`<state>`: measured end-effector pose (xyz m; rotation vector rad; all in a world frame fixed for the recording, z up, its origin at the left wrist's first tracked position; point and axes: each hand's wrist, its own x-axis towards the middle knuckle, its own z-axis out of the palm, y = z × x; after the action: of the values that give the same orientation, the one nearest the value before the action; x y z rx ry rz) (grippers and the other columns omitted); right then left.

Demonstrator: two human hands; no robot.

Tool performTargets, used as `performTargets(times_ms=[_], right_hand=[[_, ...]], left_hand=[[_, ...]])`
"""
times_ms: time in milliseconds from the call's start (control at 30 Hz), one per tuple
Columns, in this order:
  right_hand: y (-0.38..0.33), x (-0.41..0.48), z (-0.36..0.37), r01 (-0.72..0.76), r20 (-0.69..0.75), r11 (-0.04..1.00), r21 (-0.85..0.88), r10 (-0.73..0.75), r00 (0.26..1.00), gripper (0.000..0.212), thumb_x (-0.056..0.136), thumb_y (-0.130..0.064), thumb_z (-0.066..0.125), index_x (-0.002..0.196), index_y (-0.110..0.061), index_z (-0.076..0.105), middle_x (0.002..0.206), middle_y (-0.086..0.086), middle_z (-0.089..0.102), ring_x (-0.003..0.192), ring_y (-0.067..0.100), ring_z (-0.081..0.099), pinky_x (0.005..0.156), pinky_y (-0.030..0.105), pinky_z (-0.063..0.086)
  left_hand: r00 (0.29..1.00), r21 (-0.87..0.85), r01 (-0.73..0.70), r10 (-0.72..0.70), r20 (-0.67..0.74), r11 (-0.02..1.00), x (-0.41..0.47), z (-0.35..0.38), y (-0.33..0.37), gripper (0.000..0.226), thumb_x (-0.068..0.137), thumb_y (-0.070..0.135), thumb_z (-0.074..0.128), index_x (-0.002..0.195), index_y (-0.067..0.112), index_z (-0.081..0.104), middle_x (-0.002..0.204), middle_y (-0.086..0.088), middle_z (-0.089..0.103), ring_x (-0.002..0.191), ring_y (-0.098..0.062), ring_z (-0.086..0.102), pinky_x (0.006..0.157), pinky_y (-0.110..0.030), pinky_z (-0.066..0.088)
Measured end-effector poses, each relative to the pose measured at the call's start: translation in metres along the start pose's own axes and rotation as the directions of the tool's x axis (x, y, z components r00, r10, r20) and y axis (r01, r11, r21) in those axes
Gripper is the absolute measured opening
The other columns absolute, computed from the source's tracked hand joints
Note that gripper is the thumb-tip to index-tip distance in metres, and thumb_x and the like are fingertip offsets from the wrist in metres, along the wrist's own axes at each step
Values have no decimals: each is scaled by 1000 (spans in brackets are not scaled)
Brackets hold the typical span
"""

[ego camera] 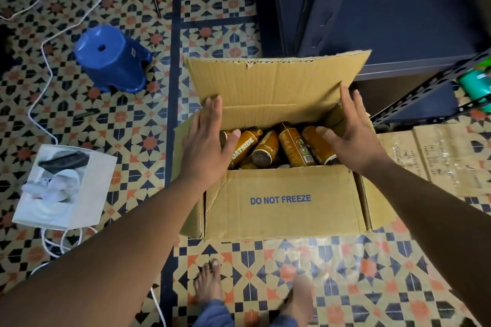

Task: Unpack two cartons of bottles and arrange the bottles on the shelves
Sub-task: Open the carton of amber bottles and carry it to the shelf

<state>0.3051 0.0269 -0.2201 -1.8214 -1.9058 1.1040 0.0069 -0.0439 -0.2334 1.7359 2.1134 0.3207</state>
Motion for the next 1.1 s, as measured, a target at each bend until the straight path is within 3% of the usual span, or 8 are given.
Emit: performTargets(times_ms=[133,333,433,500,700,833,933,1100], right_hand=[[7,1,1,4,17,1000,-30,-3,1000,103,97,-35,67,144,-69,-19,171,-3,-4,156,33,12,117,62,33],[17,-5,2,-37,67,991,-132,46,997,104,96,-28,66,148,-67,-15,171,4,4,152,42,24,109,67,41],[26,-10,7,-37,99,967,-250,63,993,63,99,-35,61,150,-55,29,171,1,-11,155,41,14,116,60,35],[31,-16,12,-15,125,935,-354,63,990,40,98,-46,59,138,-43,56,168,-2,-23,157,36,-1,122,57,27],[28,-37,13,27,197,905,-425,63,978,39,90,-69,53,113,-44,73,163,-10,-33,155,27,-20,125,59,12],[33,-50,5,53,151,986,-157,-30,988,27,92,-60,59,86,-43,79,167,-20,-9,157,20,-3,124,58,17],[21,-52,-5,-26,51,995,98,21,998,31,95,-46,65,78,-25,80,162,-13,25,144,3,24,118,34,29],[4,-56,-23,-109,152,953,281,68,986,29,96,-35,68,76,-17,80,133,-18,60,132,2,49,105,27,37]], left_hand=[[999,110,-21,25,-40,994,-4,4,-7,84,99,48,49,158,36,-10,169,6,-4,153,-30,9,116,-61,30],[999,55,48,-49,16,997,-10,6,-15,98,96,24,63,158,39,-12,169,4,-8,139,-37,39,99,-49,48],[999,63,24,-25,20,998,-7,4,-15,98,97,28,62,155,43,-16,169,1,-7,133,-36,47,92,-48,53],[1000,57,30,-31,5,998,-5,0,-10,98,98,29,61,155,43,-18,169,-1,-2,122,-34,56,85,-44,57],[998,94,24,-29,47,995,-2,-8,-5,102,97,38,61,153,41,-25,169,-4,0,112,-33,58,68,-31,44],[998,93,25,-30,50,995,-5,-9,-4,99,98,39,60,154,40,-22,169,-4,0,110,-33,58,75,-36,48],[995,66,65,-70,69,996,-5,-12,0,99,97,45,58,152,45,-24,169,-2,-2,127,-40,51,88,-46,53],[970,-3,128,-124,207,992,-2,-29,5,103,94,54,60,149,51,-27,169,6,-6,148,-39,25,111,-62,32]])
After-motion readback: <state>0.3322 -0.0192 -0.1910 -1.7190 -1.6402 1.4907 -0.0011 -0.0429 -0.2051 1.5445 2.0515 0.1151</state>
